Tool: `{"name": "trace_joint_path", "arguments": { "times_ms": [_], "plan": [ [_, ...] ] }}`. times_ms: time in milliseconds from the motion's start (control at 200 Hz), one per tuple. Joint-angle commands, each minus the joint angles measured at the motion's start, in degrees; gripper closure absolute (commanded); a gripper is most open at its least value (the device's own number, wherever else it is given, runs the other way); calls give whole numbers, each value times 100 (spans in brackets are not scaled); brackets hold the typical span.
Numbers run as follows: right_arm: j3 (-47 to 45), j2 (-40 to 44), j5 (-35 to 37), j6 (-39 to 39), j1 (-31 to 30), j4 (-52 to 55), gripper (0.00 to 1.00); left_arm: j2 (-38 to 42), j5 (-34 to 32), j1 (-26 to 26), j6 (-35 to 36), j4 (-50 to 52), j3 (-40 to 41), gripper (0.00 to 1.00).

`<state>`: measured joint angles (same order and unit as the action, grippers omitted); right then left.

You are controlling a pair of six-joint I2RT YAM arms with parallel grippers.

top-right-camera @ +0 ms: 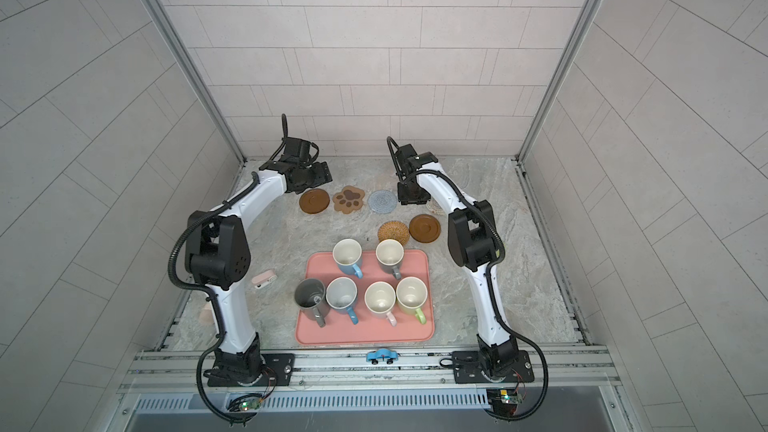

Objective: Place cups on coasters
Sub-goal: Move the coaster to the top-center of the table.

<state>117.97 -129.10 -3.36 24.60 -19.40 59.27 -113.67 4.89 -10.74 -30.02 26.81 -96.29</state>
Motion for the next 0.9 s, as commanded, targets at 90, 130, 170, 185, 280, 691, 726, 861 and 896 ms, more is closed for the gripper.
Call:
{"name": "trace_joint_path", "arguments": {
  "times_ms": [90, 130, 170, 185, 280, 691, 726, 861, 896],
  "plan": [
    [-655, 457, 169, 229, 143, -150, 59, 122, -29, 26, -26, 0, -130, 15],
    [-747, 488, 154, 222, 147, -148, 59, 126, -31, 25, -16, 4, -135, 15],
    [-849, 520, 138, 212, 146, -158, 59, 132, -23, 27, -19, 8, -129, 15],
    [-892, 532, 122, 219, 142, -159, 59, 131, -29, 28, -21, 9, -127, 15],
    [-1198, 602, 85, 271, 144, -222, 59, 160, -57, 20, -14, -9, -69, 14],
    [-1399, 664, -404, 4, -152, -460, 60, 178, -49, 25, -21, -29, -30, 14],
    [-1351, 635, -494, -60, -208, -451, 60, 178, -58, 26, -13, -26, -30, 15],
    [-1222, 475, -835, -267, -437, -423, 61, 178, -49, 28, -35, -28, -11, 14],
    [-1177, 405, -911, -322, -494, -397, 62, 178, -51, 27, -35, -26, -9, 14]
  ]
}}
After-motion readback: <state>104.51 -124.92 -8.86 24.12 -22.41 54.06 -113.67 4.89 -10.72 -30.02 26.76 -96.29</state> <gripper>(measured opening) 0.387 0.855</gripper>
